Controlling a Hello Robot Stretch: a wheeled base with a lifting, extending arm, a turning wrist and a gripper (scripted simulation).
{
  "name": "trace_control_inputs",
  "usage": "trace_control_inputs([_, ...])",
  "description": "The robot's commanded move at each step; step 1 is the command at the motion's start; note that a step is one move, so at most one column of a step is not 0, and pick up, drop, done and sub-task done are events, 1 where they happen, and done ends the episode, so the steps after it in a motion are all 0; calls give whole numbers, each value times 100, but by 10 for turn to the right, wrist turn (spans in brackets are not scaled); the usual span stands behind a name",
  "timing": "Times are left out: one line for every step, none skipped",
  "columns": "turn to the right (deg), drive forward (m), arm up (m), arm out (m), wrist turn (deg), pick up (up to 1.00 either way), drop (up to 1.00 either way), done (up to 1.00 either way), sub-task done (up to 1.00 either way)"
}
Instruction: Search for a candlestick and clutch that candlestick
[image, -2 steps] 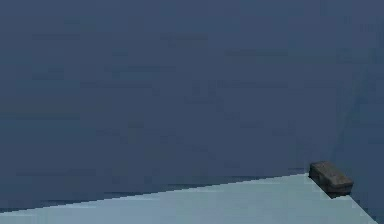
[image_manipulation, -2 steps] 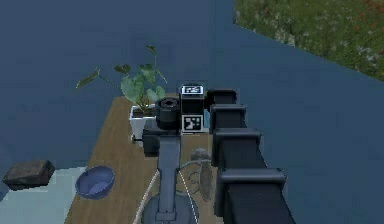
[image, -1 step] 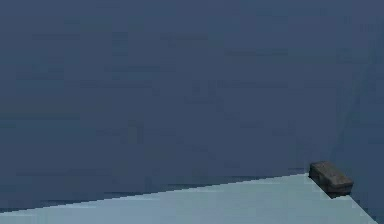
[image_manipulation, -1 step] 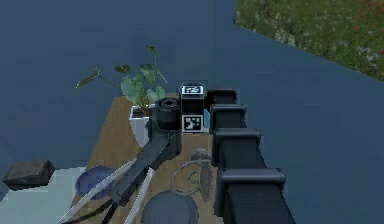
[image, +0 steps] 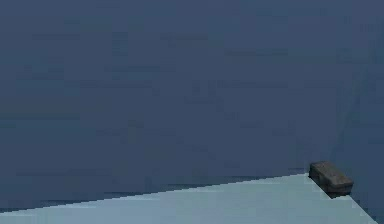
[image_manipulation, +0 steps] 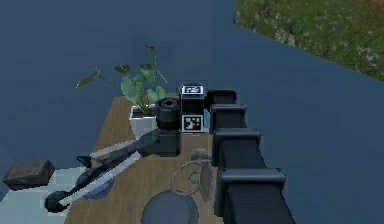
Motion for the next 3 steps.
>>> trace_control_inputs([0,0,0,0,450,0,0,0,0])
trace_control_inputs([0,0,0,0,450,0,0,0,0])
trace_control_inputs([0,0,0,0,210,0,0,0,0])
